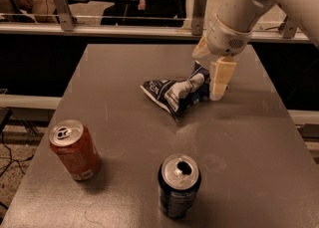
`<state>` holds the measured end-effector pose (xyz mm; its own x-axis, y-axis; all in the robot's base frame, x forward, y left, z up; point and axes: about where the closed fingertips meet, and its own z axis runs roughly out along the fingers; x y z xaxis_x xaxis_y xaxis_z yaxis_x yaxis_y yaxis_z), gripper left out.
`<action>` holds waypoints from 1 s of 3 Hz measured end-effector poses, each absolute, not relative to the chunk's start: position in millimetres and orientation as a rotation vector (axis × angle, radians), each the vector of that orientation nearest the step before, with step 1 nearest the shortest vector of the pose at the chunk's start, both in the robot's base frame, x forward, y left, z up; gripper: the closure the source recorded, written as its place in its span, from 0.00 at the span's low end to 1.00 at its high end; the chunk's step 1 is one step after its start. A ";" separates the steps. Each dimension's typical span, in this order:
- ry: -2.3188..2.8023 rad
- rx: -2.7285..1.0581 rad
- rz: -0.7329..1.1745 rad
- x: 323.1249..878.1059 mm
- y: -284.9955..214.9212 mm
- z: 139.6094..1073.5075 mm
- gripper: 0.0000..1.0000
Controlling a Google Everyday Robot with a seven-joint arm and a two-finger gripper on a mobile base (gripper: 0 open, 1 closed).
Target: Move blue chip bag near coke can
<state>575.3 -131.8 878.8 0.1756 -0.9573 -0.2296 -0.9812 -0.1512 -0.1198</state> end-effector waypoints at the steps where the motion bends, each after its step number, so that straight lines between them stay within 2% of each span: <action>1: 1.879 -2.267 0.168 584.1 -128.9 870.0 0.40; 3: 1.813 -2.328 0.165 574.9 -106.4 885.0 0.87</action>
Offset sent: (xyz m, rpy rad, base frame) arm -0.0028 0.0124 0.0042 -0.0818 0.1014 0.0784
